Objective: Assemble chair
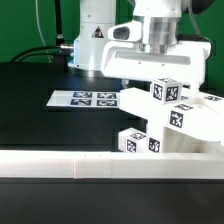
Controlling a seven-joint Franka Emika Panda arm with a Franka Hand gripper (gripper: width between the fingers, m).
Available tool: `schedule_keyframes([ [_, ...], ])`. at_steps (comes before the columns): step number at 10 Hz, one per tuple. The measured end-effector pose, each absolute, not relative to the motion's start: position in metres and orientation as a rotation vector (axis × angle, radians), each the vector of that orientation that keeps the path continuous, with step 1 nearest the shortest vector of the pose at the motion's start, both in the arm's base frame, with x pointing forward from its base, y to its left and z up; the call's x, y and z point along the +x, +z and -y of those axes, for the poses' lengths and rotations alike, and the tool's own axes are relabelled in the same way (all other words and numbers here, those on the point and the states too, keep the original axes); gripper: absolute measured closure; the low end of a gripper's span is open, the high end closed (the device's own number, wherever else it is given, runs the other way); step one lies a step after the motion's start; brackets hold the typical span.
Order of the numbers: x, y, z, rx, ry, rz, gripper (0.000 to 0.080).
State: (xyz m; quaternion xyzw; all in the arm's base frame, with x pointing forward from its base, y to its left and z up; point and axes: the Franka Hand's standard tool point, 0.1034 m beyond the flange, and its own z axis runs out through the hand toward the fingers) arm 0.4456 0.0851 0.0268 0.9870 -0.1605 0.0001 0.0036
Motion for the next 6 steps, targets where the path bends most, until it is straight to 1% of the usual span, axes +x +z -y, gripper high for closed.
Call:
schedule_keyframes([
  [6, 0.4413, 0.0143, -0.0803, 3.077, -0.026, 0.5, 0.0151],
])
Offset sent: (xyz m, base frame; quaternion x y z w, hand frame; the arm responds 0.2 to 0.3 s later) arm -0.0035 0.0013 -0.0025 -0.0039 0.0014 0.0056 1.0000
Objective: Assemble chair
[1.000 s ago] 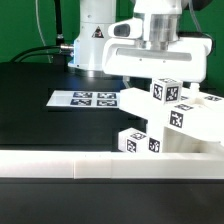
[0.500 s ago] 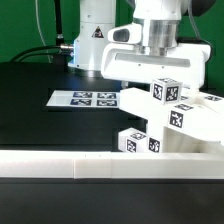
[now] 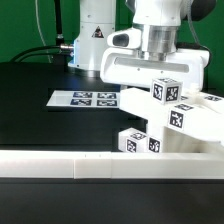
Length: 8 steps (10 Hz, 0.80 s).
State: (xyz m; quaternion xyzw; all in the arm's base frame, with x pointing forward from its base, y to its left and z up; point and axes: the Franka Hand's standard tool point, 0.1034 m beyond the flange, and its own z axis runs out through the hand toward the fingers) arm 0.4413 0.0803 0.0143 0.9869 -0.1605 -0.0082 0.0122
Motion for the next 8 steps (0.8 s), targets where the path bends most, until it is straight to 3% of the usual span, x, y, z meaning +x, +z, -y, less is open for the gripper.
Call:
schedule_keyframes([
  [5, 0.4367, 0.0073, -0.0787, 3.067, -0.043, 0.498, 0.0151],
  [7, 0.4363, 0.0067, -0.0783, 3.066, -0.045, 0.498, 0.0382],
  [8, 0.4363, 0.0067, -0.0783, 3.066, -0.045, 0.498, 0.0382],
])
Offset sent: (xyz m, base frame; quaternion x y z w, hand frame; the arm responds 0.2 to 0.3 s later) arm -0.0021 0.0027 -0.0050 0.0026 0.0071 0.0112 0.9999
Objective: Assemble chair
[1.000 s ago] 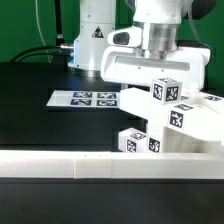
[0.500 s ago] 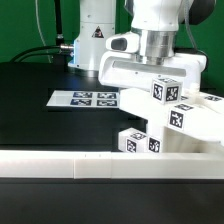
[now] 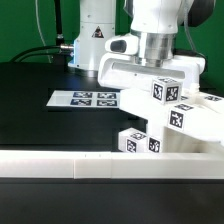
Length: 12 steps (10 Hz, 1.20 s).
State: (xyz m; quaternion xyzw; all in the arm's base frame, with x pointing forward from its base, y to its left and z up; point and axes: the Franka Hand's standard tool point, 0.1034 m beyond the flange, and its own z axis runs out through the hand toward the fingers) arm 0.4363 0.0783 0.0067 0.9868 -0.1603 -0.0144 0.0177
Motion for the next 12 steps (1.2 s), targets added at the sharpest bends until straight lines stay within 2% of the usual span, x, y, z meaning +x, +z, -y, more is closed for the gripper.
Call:
schedule_keyframes([
  [1, 0.436, 0.007, -0.078, 3.066, -0.045, 0.498, 0.0515],
  [4, 0.439, 0.01, -0.074, 3.07, -0.038, 0.484, 0.0515],
  [6, 0.444, 0.032, -0.069, 3.101, -0.062, 0.425, 0.0515],
  [8, 0.462, 0.078, -0.048, 3.149, -0.135, 0.394, 0.0515],
  [9, 0.476, 0.093, -0.041, 3.156, -0.159, 0.402, 0.0515],
  [10, 0.487, 0.103, -0.042, 3.156, -0.168, 0.409, 0.0515],
  [12, 0.485, 0.099, -0.042, 3.153, -0.165, 0.41, 0.0515],
])
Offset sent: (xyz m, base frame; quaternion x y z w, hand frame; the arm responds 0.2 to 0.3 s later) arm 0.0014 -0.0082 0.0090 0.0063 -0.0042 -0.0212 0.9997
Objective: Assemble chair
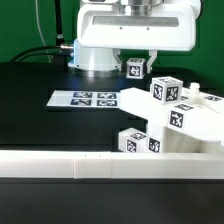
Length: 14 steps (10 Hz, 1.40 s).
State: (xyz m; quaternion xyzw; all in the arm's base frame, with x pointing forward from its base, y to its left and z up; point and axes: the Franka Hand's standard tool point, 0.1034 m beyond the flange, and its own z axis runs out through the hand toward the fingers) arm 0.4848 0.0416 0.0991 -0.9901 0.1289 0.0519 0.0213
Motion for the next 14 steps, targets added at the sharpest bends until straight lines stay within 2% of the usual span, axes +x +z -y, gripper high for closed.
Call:
schedule_keyframes([
  [2, 0.487, 0.103, -0.041, -3.069, 0.177, -0.379, 0.0515],
  [5, 0.538, 0.151, -0.047, -3.086, 0.116, -0.288, 0.0515],
  [10, 0.538, 0.147, -0.046, -3.086, 0.108, -0.29, 0.0515],
  [13, 0.574, 0.161, -0.065, -3.114, 0.014, -0.156, 0.0515],
  [14, 0.571, 0.159, -0.064, -3.113, 0.022, -0.162, 0.0515],
])
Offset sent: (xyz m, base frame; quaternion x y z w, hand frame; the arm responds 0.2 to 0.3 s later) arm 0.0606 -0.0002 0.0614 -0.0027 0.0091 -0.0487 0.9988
